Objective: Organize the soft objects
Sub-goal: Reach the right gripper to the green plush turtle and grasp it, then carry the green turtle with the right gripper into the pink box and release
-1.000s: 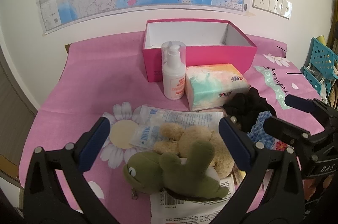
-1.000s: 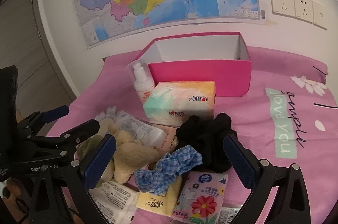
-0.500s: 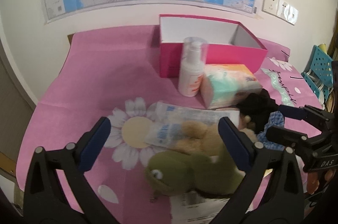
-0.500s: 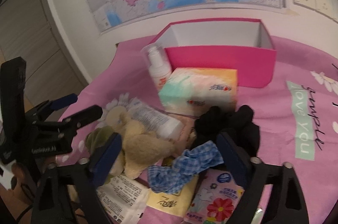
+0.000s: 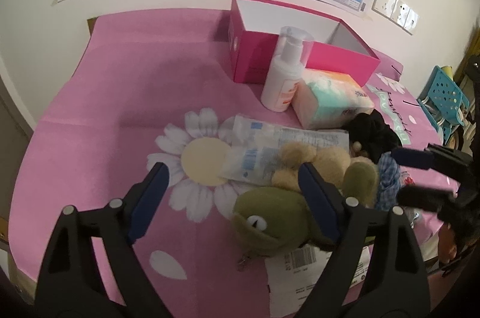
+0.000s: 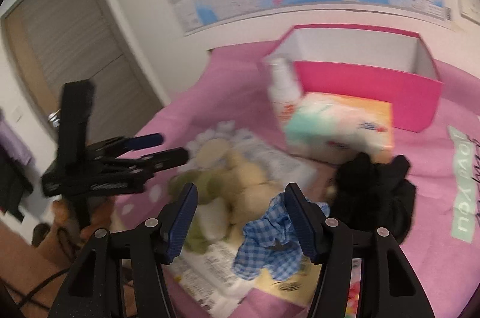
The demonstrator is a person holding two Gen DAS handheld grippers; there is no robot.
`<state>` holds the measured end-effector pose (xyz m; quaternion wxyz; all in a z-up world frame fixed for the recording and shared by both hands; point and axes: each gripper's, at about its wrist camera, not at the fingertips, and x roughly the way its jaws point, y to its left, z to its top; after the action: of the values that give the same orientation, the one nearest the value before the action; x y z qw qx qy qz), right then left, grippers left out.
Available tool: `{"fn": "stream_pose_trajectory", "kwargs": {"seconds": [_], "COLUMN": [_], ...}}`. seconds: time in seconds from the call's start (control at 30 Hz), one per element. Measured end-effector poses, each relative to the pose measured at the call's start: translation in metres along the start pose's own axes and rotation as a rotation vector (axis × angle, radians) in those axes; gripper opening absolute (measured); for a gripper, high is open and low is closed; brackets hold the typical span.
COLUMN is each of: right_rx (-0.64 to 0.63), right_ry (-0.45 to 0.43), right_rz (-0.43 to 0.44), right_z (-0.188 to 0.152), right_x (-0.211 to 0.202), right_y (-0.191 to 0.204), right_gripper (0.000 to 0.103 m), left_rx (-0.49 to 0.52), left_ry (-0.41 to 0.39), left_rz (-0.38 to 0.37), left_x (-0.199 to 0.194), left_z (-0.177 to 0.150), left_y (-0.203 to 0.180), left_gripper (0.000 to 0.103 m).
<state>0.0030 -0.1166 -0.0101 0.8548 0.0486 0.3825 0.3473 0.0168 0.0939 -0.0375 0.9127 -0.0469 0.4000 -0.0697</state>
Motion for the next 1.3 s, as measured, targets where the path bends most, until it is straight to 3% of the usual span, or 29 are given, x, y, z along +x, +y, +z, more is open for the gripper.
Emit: {"fn": "stream_pose_trajectory", "kwargs": {"seconds": [0.23, 0.37, 0.67, 0.8, 0.87, 0.93, 1.13, 1.3], "right_rx": [-0.115, -0.105, -0.123, -0.049, 0.006, 0.062, 0.092, 0.111], "right_ry": [0.042, -0.006, 0.071, 0.088, 0.088, 0.093, 0.07, 0.029], "right_rz": [-0.01, -0.058, 0.065, 0.093, 0.12, 0.139, 0.19, 0.264], "right_z": [0.0, 0.004, -0.004, 0.0, 0.002, 0.004, 0.006, 0.014], "right_x": [0.019, 0.011, 0.029, 0.047, 0.052, 0.057, 0.058, 0.049], "right_y": [0.034, 0.03, 0.04, 0.029, 0.02, 0.009, 0.0, -0.002], "right_gripper": [0.064, 0.07, 0.069, 0.058, 0.042, 0.034, 0.026, 0.023], "left_rx": [-0.039, -0.038, -0.004, -0.009, -0.018, -0.028, 0.015, 0.04], "left_ry": [0.001, -0.004, 0.026, 0.046, 0.054, 0.068, 0.139, 0.114], "left_rz": [0.0, -0.007, -0.074, -0.104, -0.123, -0.165, -0.295, -0.365], "left_x": [-0.003, -0.006, -0.004, -0.003, -0.002, 0.0, 0.009, 0.0], "left_z": [-0.003, -0.005, -0.013, -0.019, -0.021, -0.024, -0.036, -0.033], "left_y": [0.012, 0.014, 0.009, 0.012, 0.015, 0.019, 0.014, 0.006], "left_gripper": [0.088, 0.088, 0.088, 0.086, 0.086, 0.086, 0.086, 0.086]}}
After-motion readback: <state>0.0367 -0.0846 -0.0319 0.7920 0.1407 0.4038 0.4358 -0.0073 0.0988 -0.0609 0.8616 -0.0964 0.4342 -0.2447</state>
